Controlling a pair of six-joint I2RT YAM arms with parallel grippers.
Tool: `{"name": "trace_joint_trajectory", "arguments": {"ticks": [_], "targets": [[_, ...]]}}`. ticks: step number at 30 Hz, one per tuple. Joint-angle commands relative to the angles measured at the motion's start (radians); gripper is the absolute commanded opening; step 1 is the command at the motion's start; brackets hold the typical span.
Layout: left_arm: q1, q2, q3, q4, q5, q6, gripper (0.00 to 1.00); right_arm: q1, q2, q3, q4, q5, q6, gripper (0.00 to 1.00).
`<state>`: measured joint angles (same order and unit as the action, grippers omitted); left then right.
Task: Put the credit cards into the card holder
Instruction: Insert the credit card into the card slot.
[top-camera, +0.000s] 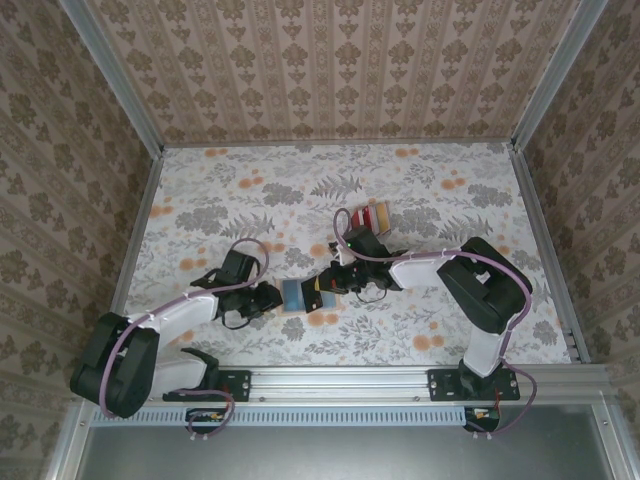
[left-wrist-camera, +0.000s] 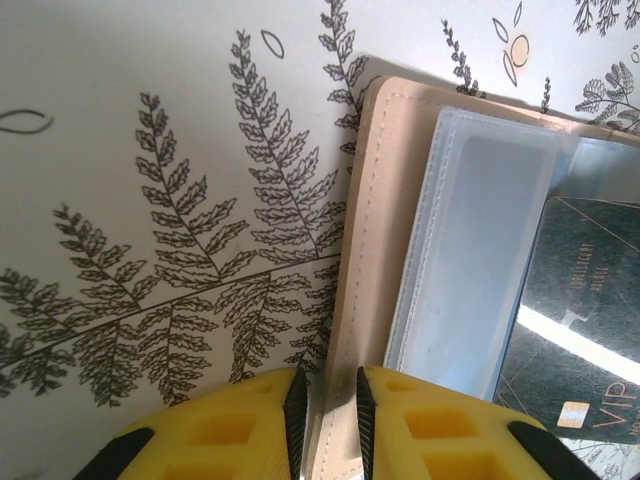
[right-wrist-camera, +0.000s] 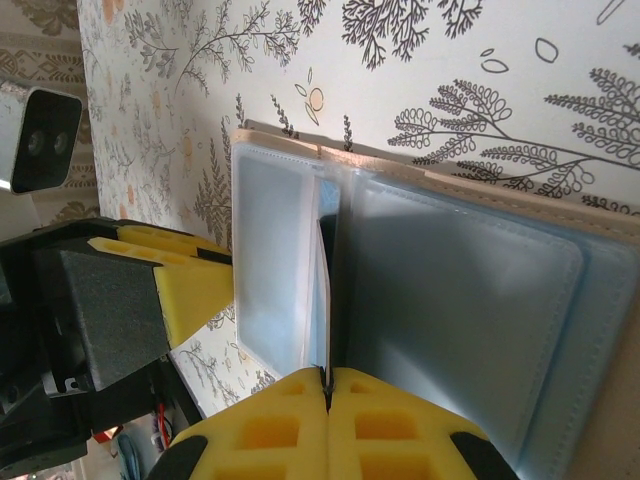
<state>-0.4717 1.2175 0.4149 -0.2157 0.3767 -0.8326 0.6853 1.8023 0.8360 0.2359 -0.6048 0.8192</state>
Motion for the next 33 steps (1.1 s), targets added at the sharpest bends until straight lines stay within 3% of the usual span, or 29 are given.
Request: {"name": "trace_joint_trajectory", "arguments": {"ticks": [1, 11, 33], "targets": [[-0.018, 0.028, 0.003, 0.035, 0.001, 0.014, 0.24, -0.001, 0.007, -0.004, -0.021, 0.007, 0.021, 0.01], [-0.037, 0.06, 0.014, 0.047, 0.0, 0.013, 0.24, -0.001, -0.003, -0.028, -0.028, 0.027, 0.033, 0.01], [-0.07, 0.126, 0.067, 0.049, -0.002, 0.022, 0.24, -0.002, 0.123, 0.101, -0.017, -0.005, 0.038, 0.02]]}}
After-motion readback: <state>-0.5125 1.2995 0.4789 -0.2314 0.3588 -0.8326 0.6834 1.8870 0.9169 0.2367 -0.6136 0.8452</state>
